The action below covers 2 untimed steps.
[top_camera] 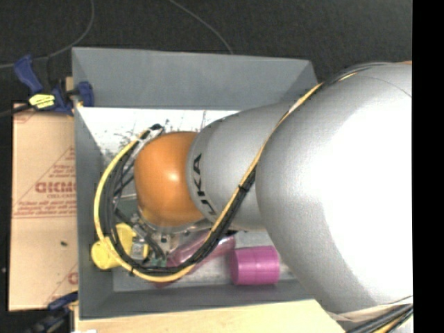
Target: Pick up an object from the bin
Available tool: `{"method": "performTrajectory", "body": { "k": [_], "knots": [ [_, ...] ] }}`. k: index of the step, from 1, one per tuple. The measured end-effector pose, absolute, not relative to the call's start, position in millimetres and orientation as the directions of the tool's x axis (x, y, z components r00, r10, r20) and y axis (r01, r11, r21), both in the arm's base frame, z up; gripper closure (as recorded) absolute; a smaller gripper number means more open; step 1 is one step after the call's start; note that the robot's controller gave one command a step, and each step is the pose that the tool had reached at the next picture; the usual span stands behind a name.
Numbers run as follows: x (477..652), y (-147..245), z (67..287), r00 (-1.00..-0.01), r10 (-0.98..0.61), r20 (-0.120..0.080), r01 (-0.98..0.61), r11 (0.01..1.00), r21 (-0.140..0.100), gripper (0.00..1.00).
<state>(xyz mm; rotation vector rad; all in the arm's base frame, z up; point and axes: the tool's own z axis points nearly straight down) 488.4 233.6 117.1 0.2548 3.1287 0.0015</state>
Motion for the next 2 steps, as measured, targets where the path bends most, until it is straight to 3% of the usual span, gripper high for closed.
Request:
{"method": "performTrajectory", "body": {
  "k": [2],
  "knots": [
    [490.0,235,155,-0.987,0.160,-0.009,0.160,0.987,0.006,1.00]
  ]
}}
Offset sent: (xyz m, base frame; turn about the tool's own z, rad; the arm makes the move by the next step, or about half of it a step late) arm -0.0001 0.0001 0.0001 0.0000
